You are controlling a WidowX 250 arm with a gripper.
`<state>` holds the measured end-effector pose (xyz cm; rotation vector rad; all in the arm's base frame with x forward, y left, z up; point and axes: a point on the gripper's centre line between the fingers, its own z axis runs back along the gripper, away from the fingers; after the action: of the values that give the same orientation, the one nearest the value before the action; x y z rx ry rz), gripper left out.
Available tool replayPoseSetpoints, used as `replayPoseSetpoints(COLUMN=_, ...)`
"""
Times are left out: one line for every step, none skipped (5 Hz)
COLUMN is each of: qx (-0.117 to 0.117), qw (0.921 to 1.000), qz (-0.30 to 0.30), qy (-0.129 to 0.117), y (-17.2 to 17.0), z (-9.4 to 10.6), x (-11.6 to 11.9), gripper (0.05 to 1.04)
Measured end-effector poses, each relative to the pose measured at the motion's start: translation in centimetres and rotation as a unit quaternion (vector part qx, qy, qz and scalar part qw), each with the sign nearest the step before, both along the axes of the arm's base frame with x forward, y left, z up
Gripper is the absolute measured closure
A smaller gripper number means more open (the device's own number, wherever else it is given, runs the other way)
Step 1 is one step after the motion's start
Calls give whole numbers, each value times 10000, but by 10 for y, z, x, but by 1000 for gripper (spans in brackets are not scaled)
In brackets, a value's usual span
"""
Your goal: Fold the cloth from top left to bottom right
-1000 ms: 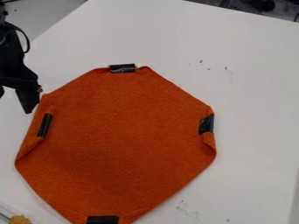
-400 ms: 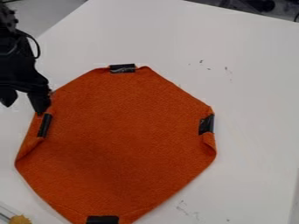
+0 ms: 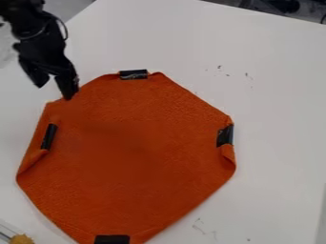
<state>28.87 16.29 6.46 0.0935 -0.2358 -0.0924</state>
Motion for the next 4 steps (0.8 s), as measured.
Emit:
replayPoseSetpoints(qx=100, qw=9991, qz=-421, qy=-7, y=-4, z=4, x=39, gripper=83)
replayPoseSetpoints(qx=97, qw=9983, qz=-566, qy=32, y=-9, z=1, x=74, gripper=83)
replayPoseSetpoints(qx=65, qw=9984, qz=-492, qy=270, y=-11, z=-5, x=98, gripper=83)
replayPoseSetpoints(qx=41, qw=9988, qz=-365, qy=311, y=-13, z=-10, x=113, gripper=83)
